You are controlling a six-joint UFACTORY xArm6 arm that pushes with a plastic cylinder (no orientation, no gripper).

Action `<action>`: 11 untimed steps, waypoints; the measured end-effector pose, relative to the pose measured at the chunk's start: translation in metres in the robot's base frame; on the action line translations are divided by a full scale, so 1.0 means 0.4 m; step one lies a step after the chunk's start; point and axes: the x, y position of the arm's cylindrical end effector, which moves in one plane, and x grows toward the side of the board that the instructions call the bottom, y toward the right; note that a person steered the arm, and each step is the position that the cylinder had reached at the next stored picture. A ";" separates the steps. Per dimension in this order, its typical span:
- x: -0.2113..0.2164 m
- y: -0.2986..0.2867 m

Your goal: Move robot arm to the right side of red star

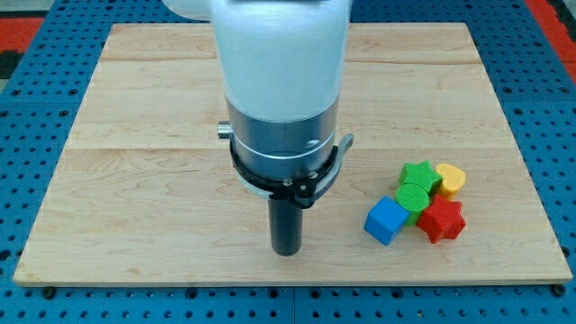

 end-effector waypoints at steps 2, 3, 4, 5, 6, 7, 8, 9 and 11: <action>-0.008 0.015; -0.017 0.010; 0.017 0.000; 0.060 0.098; 0.060 0.325; 0.065 0.456; 0.061 0.543; 0.031 0.656; -0.036 0.661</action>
